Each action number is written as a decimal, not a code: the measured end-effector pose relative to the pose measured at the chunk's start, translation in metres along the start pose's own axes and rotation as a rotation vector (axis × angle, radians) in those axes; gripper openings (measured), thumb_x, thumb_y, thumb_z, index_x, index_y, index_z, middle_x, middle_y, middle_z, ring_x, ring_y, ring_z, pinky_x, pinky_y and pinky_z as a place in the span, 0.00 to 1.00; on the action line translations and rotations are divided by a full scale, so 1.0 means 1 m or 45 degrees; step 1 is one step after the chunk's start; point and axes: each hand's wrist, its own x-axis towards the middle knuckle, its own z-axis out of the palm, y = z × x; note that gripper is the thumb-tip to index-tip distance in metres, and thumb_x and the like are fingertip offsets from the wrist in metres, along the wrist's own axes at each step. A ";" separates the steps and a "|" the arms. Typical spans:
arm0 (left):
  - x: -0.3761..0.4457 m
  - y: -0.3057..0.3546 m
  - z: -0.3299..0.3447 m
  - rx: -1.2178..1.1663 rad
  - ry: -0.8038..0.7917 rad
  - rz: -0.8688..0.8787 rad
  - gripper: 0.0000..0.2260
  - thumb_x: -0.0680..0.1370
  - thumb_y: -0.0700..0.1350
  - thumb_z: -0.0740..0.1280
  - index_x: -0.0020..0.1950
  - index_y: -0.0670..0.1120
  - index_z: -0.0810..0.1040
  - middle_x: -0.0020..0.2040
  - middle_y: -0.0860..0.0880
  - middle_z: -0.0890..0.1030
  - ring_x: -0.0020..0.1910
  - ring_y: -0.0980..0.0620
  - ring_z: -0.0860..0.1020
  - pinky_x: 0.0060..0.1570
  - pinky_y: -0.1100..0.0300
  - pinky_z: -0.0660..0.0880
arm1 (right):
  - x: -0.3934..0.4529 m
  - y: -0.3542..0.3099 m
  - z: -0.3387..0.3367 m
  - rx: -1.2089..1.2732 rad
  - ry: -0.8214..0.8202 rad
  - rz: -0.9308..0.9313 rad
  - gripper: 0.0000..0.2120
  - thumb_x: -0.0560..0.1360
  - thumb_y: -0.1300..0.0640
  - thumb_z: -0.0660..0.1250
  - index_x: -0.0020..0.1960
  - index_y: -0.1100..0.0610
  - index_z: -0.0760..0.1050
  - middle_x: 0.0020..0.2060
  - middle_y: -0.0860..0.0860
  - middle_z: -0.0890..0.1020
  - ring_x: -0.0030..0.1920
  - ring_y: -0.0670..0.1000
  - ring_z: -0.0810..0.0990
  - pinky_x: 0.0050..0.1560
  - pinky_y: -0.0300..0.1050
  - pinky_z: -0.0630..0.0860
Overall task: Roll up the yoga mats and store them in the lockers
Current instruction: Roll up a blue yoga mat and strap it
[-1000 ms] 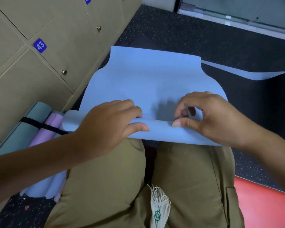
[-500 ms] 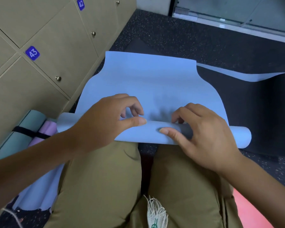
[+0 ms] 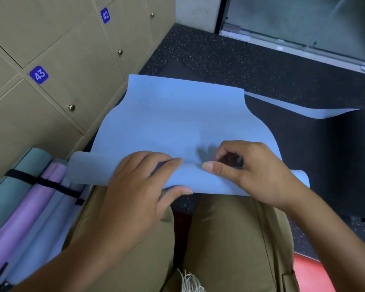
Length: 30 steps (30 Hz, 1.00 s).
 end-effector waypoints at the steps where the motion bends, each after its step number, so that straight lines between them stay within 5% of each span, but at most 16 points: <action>1: 0.003 -0.001 0.001 0.005 -0.008 -0.004 0.23 0.80 0.62 0.64 0.62 0.45 0.84 0.55 0.50 0.82 0.53 0.44 0.79 0.54 0.48 0.74 | 0.001 0.001 0.001 -0.031 0.047 0.006 0.19 0.72 0.30 0.66 0.41 0.46 0.77 0.38 0.40 0.79 0.40 0.45 0.76 0.38 0.40 0.71; 4: 0.011 -0.006 0.000 0.002 -0.040 -0.033 0.23 0.80 0.62 0.62 0.61 0.47 0.84 0.53 0.52 0.82 0.51 0.46 0.79 0.51 0.51 0.71 | -0.001 0.002 0.006 -0.206 0.227 -0.093 0.16 0.77 0.33 0.64 0.43 0.44 0.75 0.37 0.40 0.77 0.43 0.44 0.76 0.40 0.41 0.72; 9: 0.027 -0.010 -0.005 -0.022 -0.142 -0.058 0.23 0.80 0.65 0.57 0.56 0.53 0.84 0.47 0.56 0.82 0.44 0.50 0.78 0.44 0.57 0.68 | -0.021 0.006 0.025 -0.529 0.529 -0.326 0.13 0.83 0.49 0.63 0.47 0.56 0.81 0.41 0.49 0.80 0.42 0.54 0.75 0.44 0.53 0.74; 13: 0.043 -0.010 -0.012 -0.128 -0.277 -0.137 0.27 0.76 0.70 0.50 0.54 0.56 0.82 0.45 0.56 0.80 0.45 0.52 0.76 0.44 0.58 0.65 | -0.036 0.008 0.039 -0.614 0.608 -0.245 0.16 0.82 0.49 0.65 0.61 0.59 0.82 0.52 0.52 0.82 0.52 0.57 0.78 0.52 0.55 0.75; 16: 0.051 -0.013 -0.014 -0.219 -0.351 -0.180 0.29 0.74 0.71 0.49 0.57 0.59 0.82 0.50 0.58 0.80 0.50 0.55 0.75 0.49 0.63 0.67 | -0.035 0.010 0.044 -0.589 0.624 -0.223 0.18 0.83 0.48 0.63 0.64 0.59 0.81 0.53 0.52 0.82 0.53 0.57 0.77 0.54 0.54 0.74; 19: 0.049 -0.005 -0.011 -0.263 -0.157 -0.098 0.21 0.78 0.62 0.59 0.60 0.54 0.84 0.54 0.58 0.80 0.52 0.52 0.76 0.54 0.53 0.73 | -0.028 0.013 0.042 -0.592 0.627 -0.232 0.19 0.83 0.47 0.60 0.62 0.58 0.82 0.51 0.51 0.82 0.50 0.57 0.78 0.50 0.52 0.72; 22: 0.040 0.004 -0.005 -0.113 0.177 0.070 0.05 0.78 0.42 0.70 0.52 0.47 0.86 0.50 0.53 0.82 0.48 0.47 0.78 0.49 0.53 0.72 | -0.021 0.014 0.036 -0.567 0.618 -0.208 0.20 0.83 0.45 0.58 0.60 0.56 0.83 0.48 0.50 0.83 0.49 0.55 0.78 0.47 0.52 0.73; 24: 0.032 0.003 0.000 0.000 0.300 0.149 0.08 0.75 0.35 0.73 0.51 0.45 0.87 0.51 0.50 0.84 0.49 0.45 0.79 0.50 0.53 0.73 | -0.014 0.014 0.031 -0.512 0.573 -0.166 0.20 0.83 0.44 0.56 0.58 0.54 0.83 0.47 0.48 0.83 0.47 0.53 0.78 0.44 0.51 0.75; 30: 0.019 -0.007 0.010 0.119 0.169 0.126 0.19 0.80 0.54 0.70 0.66 0.44 0.82 0.64 0.48 0.81 0.63 0.43 0.78 0.69 0.47 0.71 | 0.011 0.011 0.016 -0.565 0.348 -0.052 0.25 0.83 0.38 0.46 0.44 0.47 0.78 0.35 0.45 0.77 0.40 0.49 0.74 0.32 0.41 0.64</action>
